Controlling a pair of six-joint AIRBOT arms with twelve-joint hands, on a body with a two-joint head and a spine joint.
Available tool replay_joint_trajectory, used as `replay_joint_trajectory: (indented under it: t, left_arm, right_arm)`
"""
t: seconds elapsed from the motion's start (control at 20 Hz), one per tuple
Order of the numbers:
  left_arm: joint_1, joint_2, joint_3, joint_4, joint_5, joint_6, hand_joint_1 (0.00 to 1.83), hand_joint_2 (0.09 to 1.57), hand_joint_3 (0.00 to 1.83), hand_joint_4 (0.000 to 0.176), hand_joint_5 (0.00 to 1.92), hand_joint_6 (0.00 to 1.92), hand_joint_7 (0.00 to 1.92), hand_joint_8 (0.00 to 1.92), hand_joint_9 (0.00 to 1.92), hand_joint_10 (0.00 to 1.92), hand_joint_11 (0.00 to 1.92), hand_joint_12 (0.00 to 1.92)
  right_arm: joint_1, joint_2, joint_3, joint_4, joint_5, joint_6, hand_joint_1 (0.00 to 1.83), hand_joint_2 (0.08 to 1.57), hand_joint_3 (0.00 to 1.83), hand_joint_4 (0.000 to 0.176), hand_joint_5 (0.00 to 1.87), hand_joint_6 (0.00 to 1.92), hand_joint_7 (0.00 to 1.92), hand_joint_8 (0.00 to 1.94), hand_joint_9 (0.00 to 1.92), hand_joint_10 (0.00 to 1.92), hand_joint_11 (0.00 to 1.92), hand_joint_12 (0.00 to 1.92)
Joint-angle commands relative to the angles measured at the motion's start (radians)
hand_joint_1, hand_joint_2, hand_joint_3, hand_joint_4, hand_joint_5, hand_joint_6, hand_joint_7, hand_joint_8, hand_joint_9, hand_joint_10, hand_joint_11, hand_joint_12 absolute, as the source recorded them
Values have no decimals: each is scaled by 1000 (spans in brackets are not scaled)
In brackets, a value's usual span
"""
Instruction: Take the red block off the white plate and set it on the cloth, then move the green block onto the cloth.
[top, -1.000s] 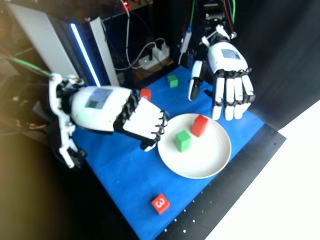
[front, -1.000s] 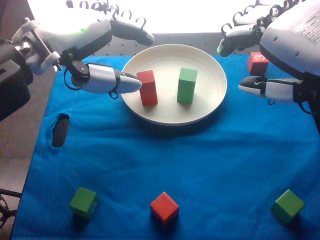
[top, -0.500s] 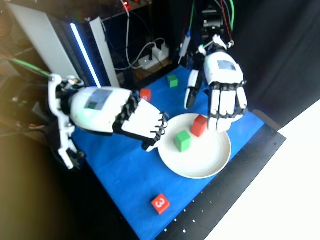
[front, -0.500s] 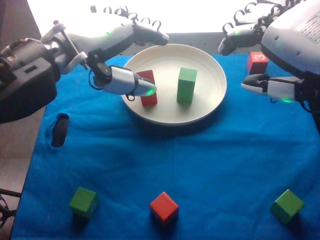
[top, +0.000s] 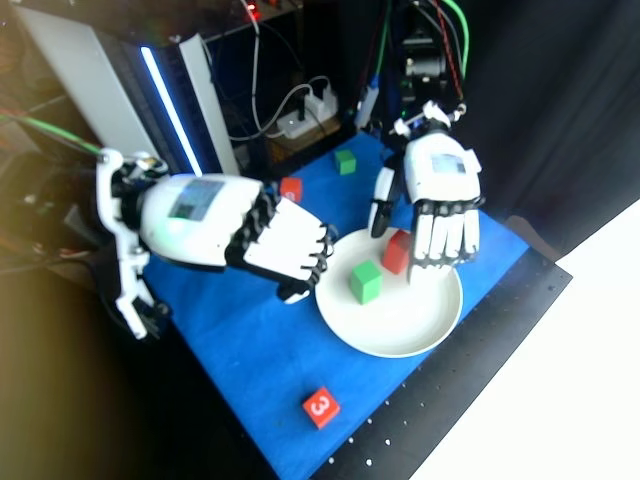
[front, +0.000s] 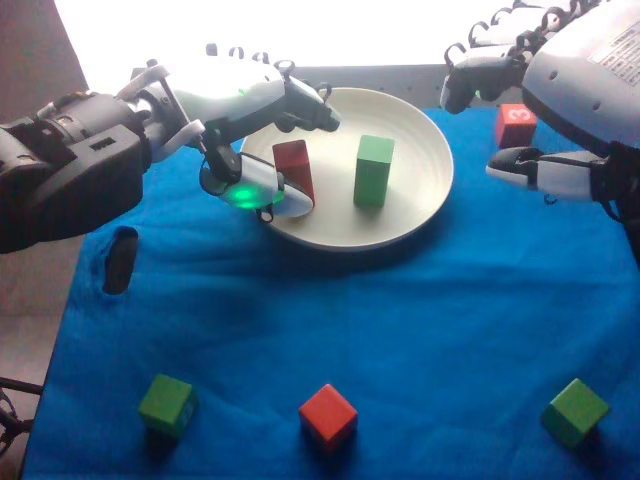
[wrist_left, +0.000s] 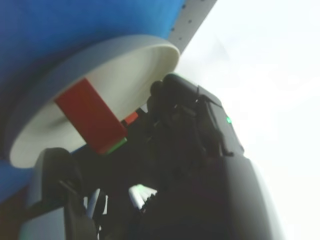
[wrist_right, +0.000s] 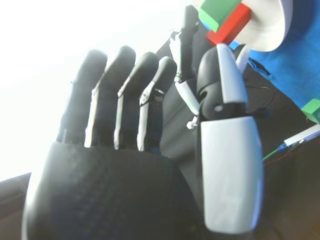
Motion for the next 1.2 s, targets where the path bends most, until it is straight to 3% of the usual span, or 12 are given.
replay_joint_trajectory:
  t: [0.0,0.05,0.1,0.15,0.2,0.3,0.6,0.75,0.8,0.95,1.0,1.15]
  left_arm:
    - [-9,-3,8,-7,-105,-2,968,1056,7,0,690,54,742,59,521,864,325,1557]
    - [-8,-4,9,-10,-105,-2,1021,1106,16,0,776,85,867,124,610,944,433,1563]
    - [-7,-4,10,-12,-105,-2,1169,1182,7,0,714,1010,909,1015,741,1133,599,1638]
    - [-7,-4,11,-14,-106,-2,1316,1201,5,0,672,1109,841,1245,828,1452,689,1738]
    - [-6,-4,12,-15,-107,-2,1343,1215,3,0,665,1113,805,1345,820,1564,700,1817]
    - [-5,-4,14,-24,-111,-2,1338,1238,5,0,682,1197,708,1434,760,1614,643,1811]
    - [1,21,-11,-43,-181,-14,1341,1221,1,0,715,1266,730,1343,781,1511,634,1649]
    - [15,96,-98,-34,-283,-14,1328,1244,2,0,692,1197,725,1466,724,1641,614,1856]
    - [29,124,-133,-32,-323,-14,1212,1257,4,0,682,1239,765,1543,685,1578,599,1869]
    - [66,193,-219,-17,-427,-14,1296,1231,0,0,679,1306,819,1324,699,1515,402,1825]
    - [80,216,-248,-10,-460,-14,1318,1230,1,0,690,1270,804,1343,705,1572,449,1889]
    - [133,277,-326,2,-545,-14,1194,1226,0,0,719,1222,851,1415,788,1415,682,1819]
  right_arm:
    - [17,-2,2,-34,-118,-6,1261,991,0,0,644,813,583,1229,515,1462,373,1863]
    - [17,-2,2,-34,-119,-6,1237,1006,3,0,627,847,568,1253,512,1481,376,1883]
    - [17,-2,2,-34,-119,-6,1208,1017,7,0,613,884,568,1224,517,1466,365,1879]
    - [17,-2,2,-34,-119,-6,1257,1002,0,0,601,884,556,1212,507,1452,346,1871]
    - [17,-2,2,-34,-119,-6,1298,983,0,0,622,826,565,1199,517,1428,343,1874]
    - [17,-2,2,-34,-119,-6,1303,980,0,0,625,820,557,1231,519,1462,363,1882]
    - [17,-2,3,-34,-119,-6,1249,1000,3,0,599,842,525,1266,479,1511,334,1914]
    - [17,-2,3,-34,-118,-6,1256,991,0,0,616,822,539,1248,479,1476,304,1913]
    - [17,-2,3,-34,-118,-6,1249,995,1,0,609,808,524,1239,461,1471,273,1908]
    - [17,-1,3,-34,-118,-6,1257,1001,0,0,685,617,600,1158,521,1404,346,1824]
    - [16,-1,3,-34,-118,-6,1258,999,0,0,720,559,619,1141,548,1375,380,1794]
    - [16,-1,3,-34,-118,-6,1224,1022,6,0,741,466,572,1115,503,1359,352,1803]
